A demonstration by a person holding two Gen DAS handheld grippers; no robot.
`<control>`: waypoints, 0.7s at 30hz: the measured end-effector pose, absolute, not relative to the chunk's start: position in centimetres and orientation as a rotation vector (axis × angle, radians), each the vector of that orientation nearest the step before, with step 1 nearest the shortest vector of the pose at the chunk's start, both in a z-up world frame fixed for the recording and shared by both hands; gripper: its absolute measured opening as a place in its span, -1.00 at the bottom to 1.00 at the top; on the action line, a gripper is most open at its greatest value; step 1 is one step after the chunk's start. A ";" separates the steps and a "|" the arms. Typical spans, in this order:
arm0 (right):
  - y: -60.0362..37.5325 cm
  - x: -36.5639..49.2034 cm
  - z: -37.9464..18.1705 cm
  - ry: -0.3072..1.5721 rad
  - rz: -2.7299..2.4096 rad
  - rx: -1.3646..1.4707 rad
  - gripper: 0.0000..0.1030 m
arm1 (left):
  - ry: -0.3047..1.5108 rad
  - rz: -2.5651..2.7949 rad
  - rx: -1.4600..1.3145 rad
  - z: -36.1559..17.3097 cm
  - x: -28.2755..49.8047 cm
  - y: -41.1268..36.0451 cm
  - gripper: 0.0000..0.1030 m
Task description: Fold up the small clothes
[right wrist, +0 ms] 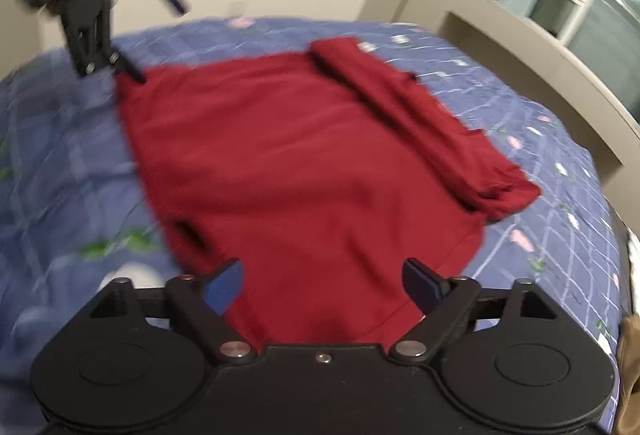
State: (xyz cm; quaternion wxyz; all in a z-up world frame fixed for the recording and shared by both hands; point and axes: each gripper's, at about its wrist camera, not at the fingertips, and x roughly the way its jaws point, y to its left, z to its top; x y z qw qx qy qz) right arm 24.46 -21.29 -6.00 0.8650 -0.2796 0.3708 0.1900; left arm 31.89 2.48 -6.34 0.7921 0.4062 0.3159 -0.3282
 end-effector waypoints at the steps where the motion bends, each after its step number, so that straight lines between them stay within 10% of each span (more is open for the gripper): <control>1: -21.2 24.0 -6.3 0.785 0.417 -0.608 0.57 | 0.662 -0.732 0.906 -6.7 31.2 2.3 0.99; 21: -21.6 24.0 -8.9 0.851 0.477 -0.690 -0.04 | 0.563 -0.932 1.119 -10.3 28.6 3.9 0.69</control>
